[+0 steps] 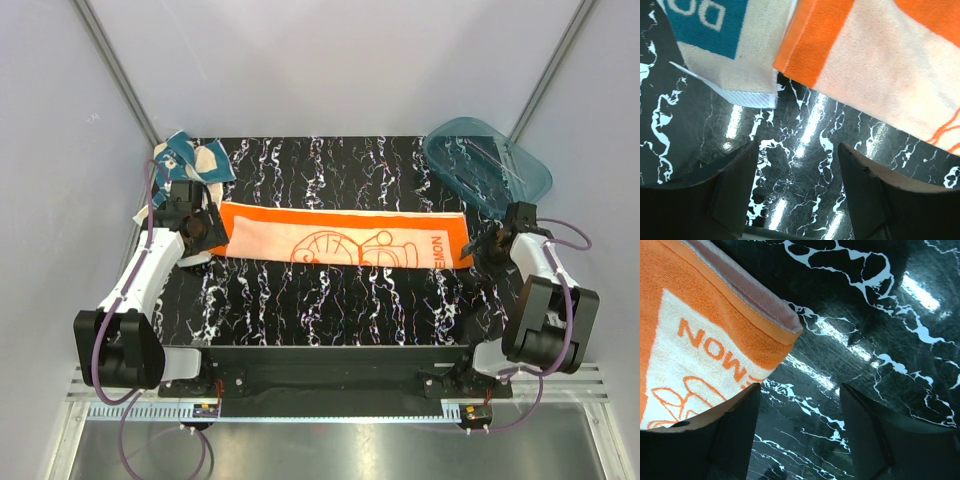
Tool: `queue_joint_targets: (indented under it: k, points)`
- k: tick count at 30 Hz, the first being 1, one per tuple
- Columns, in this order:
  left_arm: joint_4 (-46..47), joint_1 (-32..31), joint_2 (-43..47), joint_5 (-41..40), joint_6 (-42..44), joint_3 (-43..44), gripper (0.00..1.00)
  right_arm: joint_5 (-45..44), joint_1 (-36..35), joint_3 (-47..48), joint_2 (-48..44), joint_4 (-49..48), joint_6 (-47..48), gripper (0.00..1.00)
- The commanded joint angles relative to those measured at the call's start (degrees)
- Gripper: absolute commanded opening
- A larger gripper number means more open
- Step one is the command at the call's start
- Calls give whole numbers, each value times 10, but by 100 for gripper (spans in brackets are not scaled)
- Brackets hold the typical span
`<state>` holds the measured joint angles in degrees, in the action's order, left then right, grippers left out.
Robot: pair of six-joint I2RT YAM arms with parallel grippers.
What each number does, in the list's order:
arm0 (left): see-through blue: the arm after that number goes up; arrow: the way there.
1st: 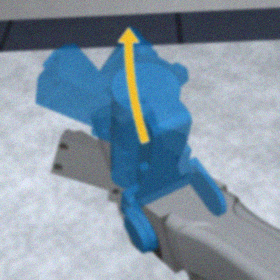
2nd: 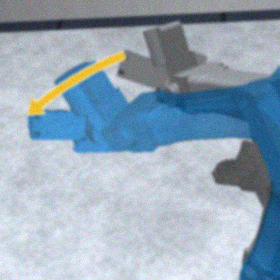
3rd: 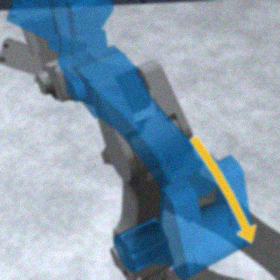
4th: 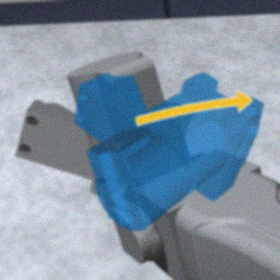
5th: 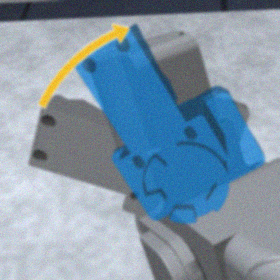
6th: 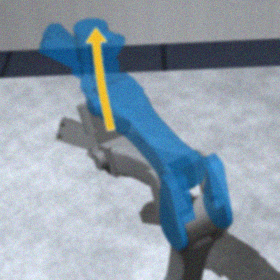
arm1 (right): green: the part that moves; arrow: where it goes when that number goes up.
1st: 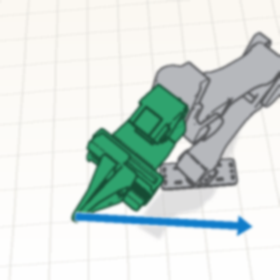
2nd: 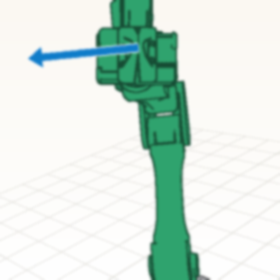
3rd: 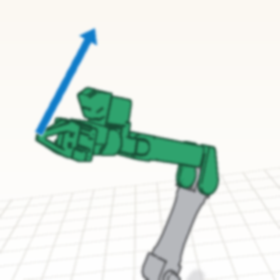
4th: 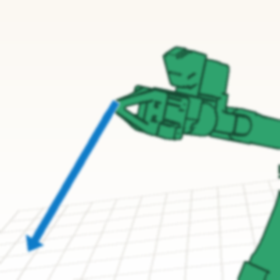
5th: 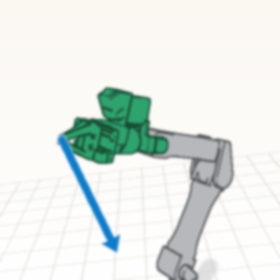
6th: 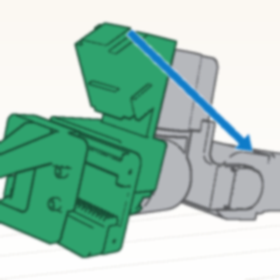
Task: Roll the towels
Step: Fold the towel
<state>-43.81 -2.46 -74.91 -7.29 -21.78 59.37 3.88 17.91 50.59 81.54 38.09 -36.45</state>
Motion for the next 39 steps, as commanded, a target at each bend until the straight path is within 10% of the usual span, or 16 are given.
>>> queue_joint_targets:
  k: [1,22,31,39]
  points:
    - [22,-1,19,25,9,2,70,27,0,-7,12,-44,-9,71]
    - [21,-4,9,13,10,1,71,54,48,-15,138,-146,9,45]
    - [21,-7,6,8,10,0,70,74,48,-24,142,-170,11,2]
    - [23,-11,10,15,10,-1,70,55,-3,-8,59,-124,17,0]
